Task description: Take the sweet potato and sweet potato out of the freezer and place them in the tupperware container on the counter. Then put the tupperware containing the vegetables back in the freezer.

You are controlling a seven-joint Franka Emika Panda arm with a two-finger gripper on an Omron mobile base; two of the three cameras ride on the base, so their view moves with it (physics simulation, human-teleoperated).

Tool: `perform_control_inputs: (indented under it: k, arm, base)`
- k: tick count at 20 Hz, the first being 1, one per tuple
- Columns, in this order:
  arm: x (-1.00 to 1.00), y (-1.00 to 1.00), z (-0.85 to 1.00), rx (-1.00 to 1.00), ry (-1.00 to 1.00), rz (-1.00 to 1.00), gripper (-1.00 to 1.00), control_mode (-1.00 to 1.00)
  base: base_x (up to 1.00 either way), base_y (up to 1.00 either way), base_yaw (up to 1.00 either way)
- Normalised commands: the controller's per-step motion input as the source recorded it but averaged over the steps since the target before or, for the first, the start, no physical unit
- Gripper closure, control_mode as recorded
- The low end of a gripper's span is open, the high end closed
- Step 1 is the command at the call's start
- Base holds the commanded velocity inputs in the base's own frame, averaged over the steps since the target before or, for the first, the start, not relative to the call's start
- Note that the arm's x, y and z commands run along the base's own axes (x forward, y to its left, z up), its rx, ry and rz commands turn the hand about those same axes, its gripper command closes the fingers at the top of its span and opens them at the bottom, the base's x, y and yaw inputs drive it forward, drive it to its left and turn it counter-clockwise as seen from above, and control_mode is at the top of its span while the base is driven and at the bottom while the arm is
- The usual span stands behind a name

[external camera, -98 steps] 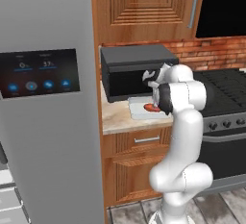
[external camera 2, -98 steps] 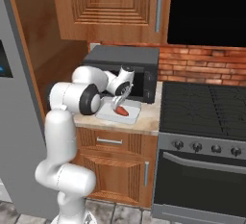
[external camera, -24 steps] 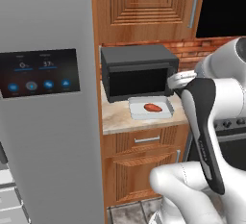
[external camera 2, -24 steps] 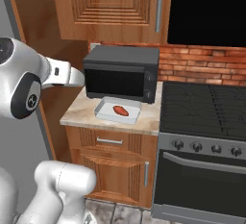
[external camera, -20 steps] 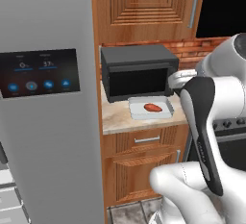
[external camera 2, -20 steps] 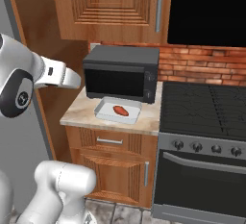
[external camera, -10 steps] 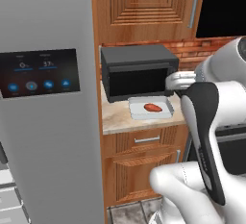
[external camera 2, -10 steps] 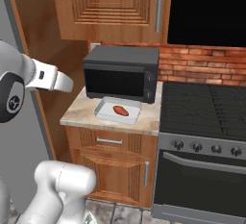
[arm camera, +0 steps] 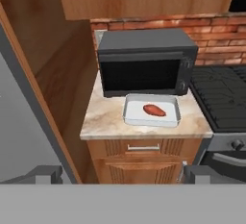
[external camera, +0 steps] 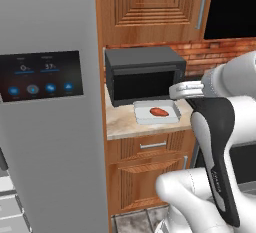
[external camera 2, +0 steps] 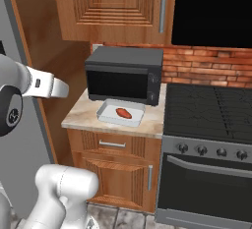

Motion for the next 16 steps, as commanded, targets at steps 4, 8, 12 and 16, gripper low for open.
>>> perform_control_inputs:
  k: [4, 8, 12, 16]
  arm:
    - [-0.01, 0.00, 0.00, 0.00, 0.00, 0.04, -1.00, -1.00]
    - [0.00, 0.00, 0.00, 0.00, 0.04, 0.00, -1.00, -1.00]
    - [0.00, 0.00, 0.00, 0.00, 0.00, 0.00, -1.00, -1.00]
    - [0.00, 0.00, 0.00, 0.00, -0.01, 0.00, -1.00, -1.00]
  base:
    - [0.00, 0.00, 0.00]
    - [0.00, 0.00, 0.00]
    - [0.00, 0.00, 0.00]
    - [0.00, 0.00, 0.00]
